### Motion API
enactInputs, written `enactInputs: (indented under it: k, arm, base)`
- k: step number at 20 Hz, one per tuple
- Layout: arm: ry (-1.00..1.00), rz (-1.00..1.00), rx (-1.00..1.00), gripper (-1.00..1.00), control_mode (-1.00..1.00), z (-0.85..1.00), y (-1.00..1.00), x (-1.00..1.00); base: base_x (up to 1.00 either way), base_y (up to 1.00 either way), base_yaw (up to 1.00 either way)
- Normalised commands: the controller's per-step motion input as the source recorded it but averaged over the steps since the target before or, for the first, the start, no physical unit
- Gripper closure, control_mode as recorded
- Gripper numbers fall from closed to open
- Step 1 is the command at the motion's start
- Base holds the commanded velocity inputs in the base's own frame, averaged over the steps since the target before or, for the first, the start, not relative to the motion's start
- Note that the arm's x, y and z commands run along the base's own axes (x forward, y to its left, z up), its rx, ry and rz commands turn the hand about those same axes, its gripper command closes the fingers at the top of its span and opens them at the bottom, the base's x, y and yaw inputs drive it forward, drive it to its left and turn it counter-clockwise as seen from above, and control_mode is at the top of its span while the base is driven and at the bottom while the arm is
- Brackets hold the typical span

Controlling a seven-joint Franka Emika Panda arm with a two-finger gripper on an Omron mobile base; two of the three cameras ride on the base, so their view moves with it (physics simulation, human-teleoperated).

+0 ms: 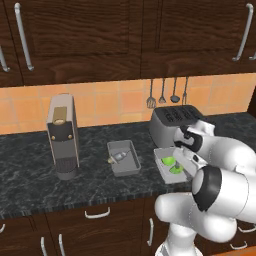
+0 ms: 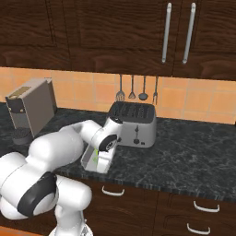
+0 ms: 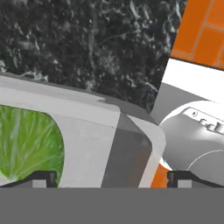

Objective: Take the meat container that has the fish and place it on the second highest rack of the freezer. Then take the vegetable container that has the lemon wedges and place it on the highest rack of the freezer.

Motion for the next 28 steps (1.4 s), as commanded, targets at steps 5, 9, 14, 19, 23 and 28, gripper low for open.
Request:
enactInputs:
  k: [5, 9, 14, 19, 23, 28]
  arm:
    - [0.02, -0.01, 0.0, -1.0, -1.0, -0.29, 0.0, 0.04]
    - [0.14, -0.04, 0.0, 1.0, -1.0, -0.67, 0.08, -0.1]
    - [0.04, 0.0, 0.0, 1.0, -1.0, -0.19, 0.03, -0.04]
    - [-0.01, 0.0, 0.0, 1.0, -1.0, 0.0, 0.0, -0.15]
    - [-0.24, 0.0, 0.0, 1.0, -1.0, 0.02, 0.0, -0.41]
    - [-0.47, -0.02, 0.0, 1.0, -1.0, 0.51, 0.0, -0.7]
  base:
    - [0.0, 0.0, 0.0]
    - [0.0, 0.0, 0.0]
    - [0.0, 0.0, 0.0]
    - [0.0, 0.0, 0.0]
    - [0.0, 0.0, 0.0]
    - [0.0, 0.0, 0.0]
